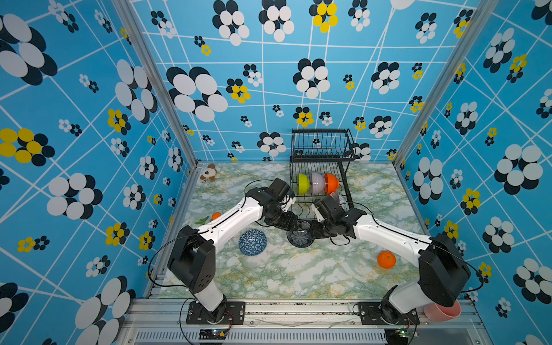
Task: Load bowls into a dish rack
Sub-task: Place the bowl in the dish rack.
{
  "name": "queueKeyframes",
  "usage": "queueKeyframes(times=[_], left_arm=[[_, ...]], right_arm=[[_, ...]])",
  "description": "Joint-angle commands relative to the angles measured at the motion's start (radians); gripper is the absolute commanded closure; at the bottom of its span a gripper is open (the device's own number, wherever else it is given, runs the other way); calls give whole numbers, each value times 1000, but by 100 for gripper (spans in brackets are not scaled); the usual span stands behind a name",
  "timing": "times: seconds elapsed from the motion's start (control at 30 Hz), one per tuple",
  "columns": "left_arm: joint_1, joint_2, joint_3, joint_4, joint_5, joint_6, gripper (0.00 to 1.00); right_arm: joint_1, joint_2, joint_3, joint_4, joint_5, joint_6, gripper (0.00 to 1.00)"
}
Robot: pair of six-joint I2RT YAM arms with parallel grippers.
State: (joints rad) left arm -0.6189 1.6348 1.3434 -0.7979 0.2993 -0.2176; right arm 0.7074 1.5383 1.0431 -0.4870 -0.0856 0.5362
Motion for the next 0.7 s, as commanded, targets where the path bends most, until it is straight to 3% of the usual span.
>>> queueKeyframes(times=[0.0,0.3,0.67], left_arm=[[16,-58,-32,40,-24,-9,26],[71,-186,-117,169,-78,-66,27],[134,-209,-145,203,-118,-132,30]], right_arm=[[1,-45,21,-35,41,-2,100],[1,-92,74,-131,157,-47,100],[-36,-84,225,-242,322,-154,100]])
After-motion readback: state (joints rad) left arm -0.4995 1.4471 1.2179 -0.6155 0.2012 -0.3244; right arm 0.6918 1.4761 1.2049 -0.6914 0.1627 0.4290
